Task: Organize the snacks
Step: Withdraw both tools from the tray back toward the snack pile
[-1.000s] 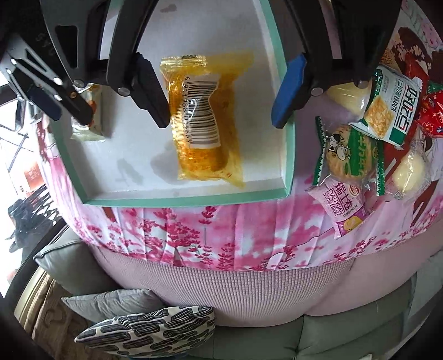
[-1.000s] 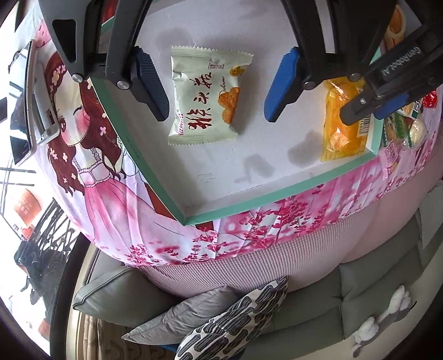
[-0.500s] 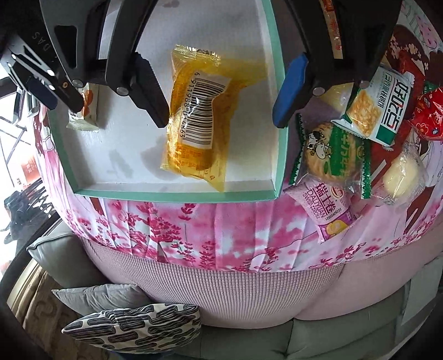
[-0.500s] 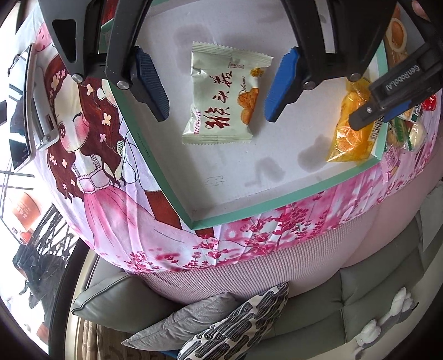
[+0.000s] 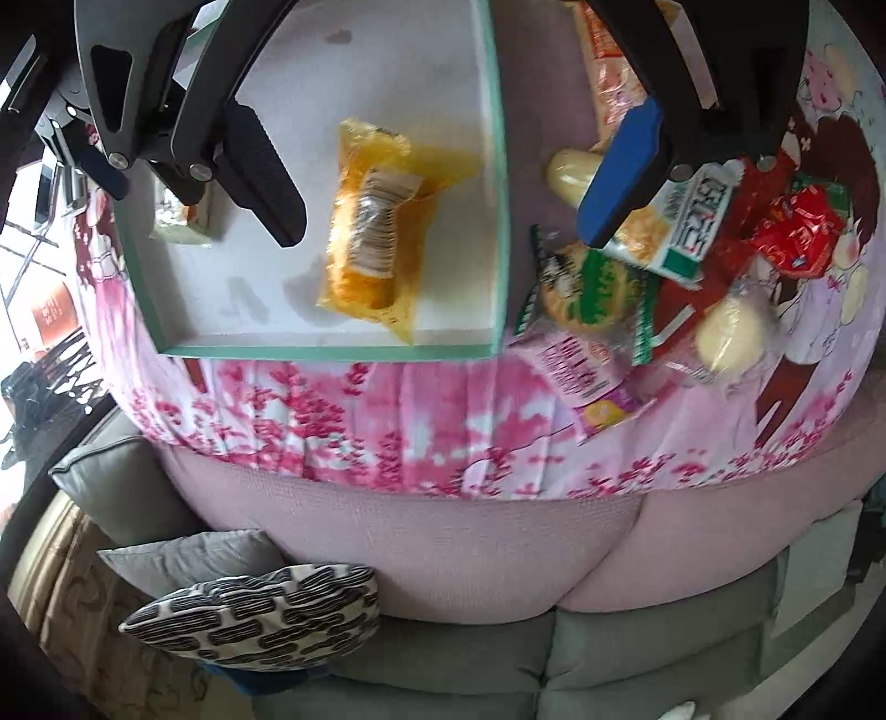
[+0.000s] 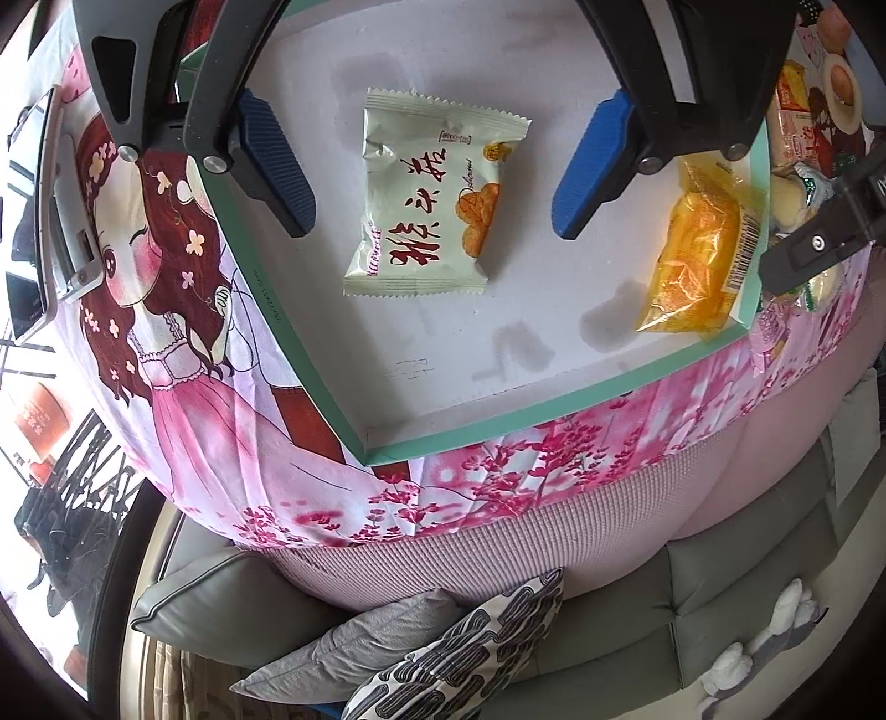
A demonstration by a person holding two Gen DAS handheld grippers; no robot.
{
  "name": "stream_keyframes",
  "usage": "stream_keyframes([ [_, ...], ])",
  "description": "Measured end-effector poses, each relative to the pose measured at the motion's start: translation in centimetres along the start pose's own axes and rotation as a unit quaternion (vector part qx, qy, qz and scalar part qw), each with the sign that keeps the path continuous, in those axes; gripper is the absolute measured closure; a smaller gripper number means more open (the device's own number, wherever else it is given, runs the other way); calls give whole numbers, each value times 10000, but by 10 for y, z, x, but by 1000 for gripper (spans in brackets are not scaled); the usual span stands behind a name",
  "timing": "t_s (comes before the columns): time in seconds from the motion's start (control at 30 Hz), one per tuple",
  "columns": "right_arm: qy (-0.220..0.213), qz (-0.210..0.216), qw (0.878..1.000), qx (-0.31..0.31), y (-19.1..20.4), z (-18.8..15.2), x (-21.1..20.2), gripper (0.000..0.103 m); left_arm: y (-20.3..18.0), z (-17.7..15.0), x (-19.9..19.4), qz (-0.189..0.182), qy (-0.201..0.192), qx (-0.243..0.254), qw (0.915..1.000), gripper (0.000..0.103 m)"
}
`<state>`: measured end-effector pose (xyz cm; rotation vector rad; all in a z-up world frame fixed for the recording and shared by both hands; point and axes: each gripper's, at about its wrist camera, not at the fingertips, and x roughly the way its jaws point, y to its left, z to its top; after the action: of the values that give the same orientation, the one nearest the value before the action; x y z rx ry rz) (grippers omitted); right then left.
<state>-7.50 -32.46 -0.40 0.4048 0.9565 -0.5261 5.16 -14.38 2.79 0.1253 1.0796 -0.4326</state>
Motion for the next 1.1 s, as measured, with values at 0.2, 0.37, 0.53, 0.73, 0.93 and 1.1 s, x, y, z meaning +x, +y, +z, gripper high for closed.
stream_keyframes([
  [0.2, -5, 148, 9997, -197, 15, -2, -1, 0, 23, -12, -2, 242, 232, -41, 9994, 4],
  [0.37, 108, 156, 9993, -336, 32, -9, -4, 0, 49, -29, -10, 529, 302, -181, 9980, 4],
  [0.53, 230, 184, 9979, -579, 58, -20, -8, 0, 80, -40, -19, 944, 409, -345, 9941, 4],
  [0.73, 132, 365, 9953, -892, 94, -31, -20, 0, 113, -49, -36, 1325, 314, -539, 9892, 4],
  [0.93, 264, 577, 9907, -1205, 135, -48, -18, 0, 145, -53, -45, 1357, 253, -860, 9867, 4],
  [1.1, 309, 846, 9861, -1394, 168, -64, -22, 0, 168, -52, -50, 1326, 197, -1142, 9844, 4],
])
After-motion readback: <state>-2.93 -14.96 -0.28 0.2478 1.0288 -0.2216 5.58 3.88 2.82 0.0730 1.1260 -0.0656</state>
